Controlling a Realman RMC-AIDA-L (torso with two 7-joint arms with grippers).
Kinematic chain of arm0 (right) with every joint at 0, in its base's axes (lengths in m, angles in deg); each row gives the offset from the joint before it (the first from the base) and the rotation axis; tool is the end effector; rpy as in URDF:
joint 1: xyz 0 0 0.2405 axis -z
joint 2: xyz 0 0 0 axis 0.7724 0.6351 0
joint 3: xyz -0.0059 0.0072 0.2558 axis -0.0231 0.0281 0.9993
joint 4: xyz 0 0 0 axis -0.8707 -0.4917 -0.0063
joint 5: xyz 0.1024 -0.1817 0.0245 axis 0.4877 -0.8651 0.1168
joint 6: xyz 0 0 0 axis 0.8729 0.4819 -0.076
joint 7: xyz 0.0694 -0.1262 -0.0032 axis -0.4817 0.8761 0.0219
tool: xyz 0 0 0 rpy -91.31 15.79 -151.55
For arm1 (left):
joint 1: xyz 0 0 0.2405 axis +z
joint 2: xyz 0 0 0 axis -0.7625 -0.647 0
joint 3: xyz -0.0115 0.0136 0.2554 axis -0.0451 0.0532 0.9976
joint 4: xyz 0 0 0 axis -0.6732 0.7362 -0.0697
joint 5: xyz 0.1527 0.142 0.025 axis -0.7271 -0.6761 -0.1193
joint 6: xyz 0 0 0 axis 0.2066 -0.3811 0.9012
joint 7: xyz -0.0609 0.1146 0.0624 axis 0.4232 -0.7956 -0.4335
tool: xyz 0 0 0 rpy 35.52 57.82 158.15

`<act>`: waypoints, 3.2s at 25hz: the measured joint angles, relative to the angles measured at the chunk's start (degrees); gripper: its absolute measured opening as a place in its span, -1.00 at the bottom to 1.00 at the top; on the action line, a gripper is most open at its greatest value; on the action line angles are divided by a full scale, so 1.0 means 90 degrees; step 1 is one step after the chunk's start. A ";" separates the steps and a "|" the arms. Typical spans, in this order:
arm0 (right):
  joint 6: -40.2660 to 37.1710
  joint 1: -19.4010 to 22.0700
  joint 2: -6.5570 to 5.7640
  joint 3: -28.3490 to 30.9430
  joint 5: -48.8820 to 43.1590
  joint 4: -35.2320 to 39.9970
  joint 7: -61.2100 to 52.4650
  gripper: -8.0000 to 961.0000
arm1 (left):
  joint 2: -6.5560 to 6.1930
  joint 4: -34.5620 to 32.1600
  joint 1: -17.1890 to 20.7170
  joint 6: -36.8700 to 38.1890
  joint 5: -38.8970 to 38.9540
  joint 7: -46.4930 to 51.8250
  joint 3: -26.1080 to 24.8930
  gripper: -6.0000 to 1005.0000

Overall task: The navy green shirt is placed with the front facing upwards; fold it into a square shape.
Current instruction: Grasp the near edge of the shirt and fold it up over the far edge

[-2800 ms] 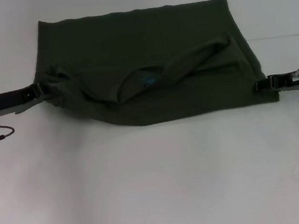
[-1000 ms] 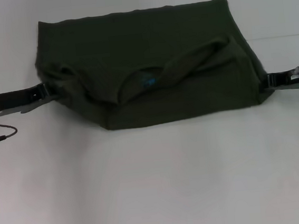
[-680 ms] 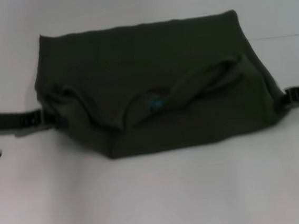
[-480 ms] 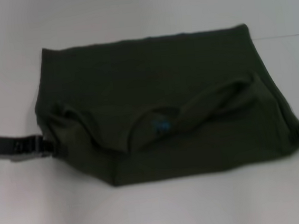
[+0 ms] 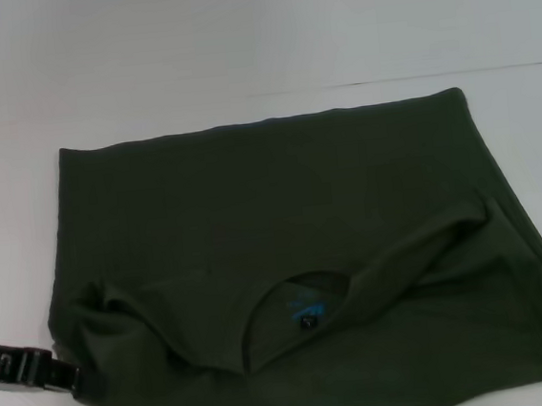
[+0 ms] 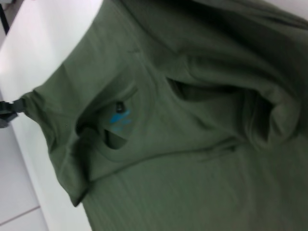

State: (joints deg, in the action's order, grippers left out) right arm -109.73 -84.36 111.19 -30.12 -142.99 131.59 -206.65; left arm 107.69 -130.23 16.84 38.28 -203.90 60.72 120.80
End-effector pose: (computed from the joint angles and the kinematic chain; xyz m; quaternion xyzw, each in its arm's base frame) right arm 0.3144 0.3169 0.0765 -0.7872 0.6118 -0.0527 0.0573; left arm -0.2918 0.2968 0.0702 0.8116 0.5822 0.0389 0.0303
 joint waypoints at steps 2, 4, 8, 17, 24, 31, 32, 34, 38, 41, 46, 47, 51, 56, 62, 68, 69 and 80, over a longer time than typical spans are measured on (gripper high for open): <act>0.0003 -0.0014 -0.0004 0.0186 0.0013 -0.0001 0.0029 -0.94 | -0.0014 -0.0002 -0.0030 -0.0205 -0.0095 0.0074 -0.0062 -0.99; 0.0032 -0.0073 -0.0010 0.0592 0.0089 -0.0001 0.0073 -0.94 | -0.0047 0.0020 -0.0119 -0.0521 -0.0130 0.0242 -0.0127 -0.99; 0.0386 -0.0187 -0.0051 0.1128 0.0472 0.0002 0.0043 -0.94 | -0.0130 0.0032 -0.0355 -0.1153 -0.0121 0.0639 -0.0147 -0.99; 0.1657 -0.0184 -0.0023 0.1549 0.2098 -0.0053 -0.0147 -0.94 | -0.0199 0.0025 -0.0826 -0.2467 -0.0089 0.1314 -0.0157 -0.99; 0.3246 -0.0208 0.0188 0.1480 0.2314 -0.0570 -0.0009 -0.94 | -0.0032 0.0138 -0.0942 -0.3704 -0.0074 0.1460 -0.0160 -0.99; 0.4744 -0.0412 0.0485 0.1042 0.2303 -0.0941 0.0200 -0.94 | 0.0091 0.0180 -0.1023 -0.4569 0.0083 0.1462 -0.0094 -0.99; 0.5254 -0.0500 0.0533 0.0801 0.2302 -0.1033 0.0098 -0.94 | 0.0111 0.0191 -0.1054 -0.4694 0.0084 0.1462 -0.0080 -0.99; 0.5475 -0.0549 0.0566 0.0715 0.2303 -0.1068 0.0047 -0.94 | 0.0137 0.0302 -0.1140 -0.4957 0.0073 0.1463 -0.0032 -0.99; 0.6174 -0.0796 0.0652 0.0357 0.2291 -0.1102 -0.0017 -0.94 | 0.0137 0.0587 -0.1317 -0.5307 0.0036 0.1469 0.0035 -0.99; 0.6564 -0.1011 0.0658 -0.0006 0.2289 -0.1154 -0.0085 -0.94 | 0.0129 0.0748 -0.1419 -0.5609 0.0032 0.1515 0.0101 -0.99; 0.7050 -0.1289 0.0604 -0.0309 0.2286 -0.1441 -0.0162 -0.94 | 0.0115 0.0897 -0.1505 -0.5895 0.0025 0.1542 0.0113 -0.99; 0.7134 -0.1323 0.0593 -0.0335 0.2285 -0.1498 -0.0162 -0.94 | 0.0107 0.0960 -0.1521 -0.6018 0.0023 0.1586 0.0117 -0.99; 0.7448 -0.1397 0.0593 -0.0370 0.2284 -0.1597 -0.0146 -0.94 | 0.0100 0.0994 -0.1501 -0.6267 0.0021 0.1757 0.0145 -0.99; 0.7615 -0.1438 0.0611 -0.0380 0.2284 -0.1602 -0.0142 -0.94 | 0.0112 0.0994 -0.1492 -0.6418 0.0021 0.1772 0.0160 -0.99; 0.7735 -0.1501 0.0631 -0.0453 0.2284 -0.1610 -0.0122 -0.94 | 0.0134 0.0992 -0.1537 -0.6549 0.0020 0.1771 0.0174 -0.99; 0.8009 -0.1612 0.0593 -0.0687 0.2284 -0.1831 -0.0162 -0.94 | 0.0149 0.0999 -0.1545 -0.6642 0.0021 0.1773 0.0171 -0.99; 0.8019 -0.1630 0.0586 -0.0697 0.2284 -0.1853 -0.0162 -0.94 | 0.0155 0.0999 -0.1546 -0.6664 0.0020 0.1775 0.0171 -0.99; 0.8073 -0.1762 0.0563 -0.0711 0.2267 -0.1868 -0.0107 -0.94 | 0.0204 0.0985 -0.1546 -0.6865 0.0021 0.1907 0.0171 -0.99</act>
State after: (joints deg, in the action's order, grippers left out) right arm -37.07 -100.22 116.26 -36.52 -122.58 114.78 -207.61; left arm 109.53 -121.36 2.92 -23.50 -203.72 77.88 122.34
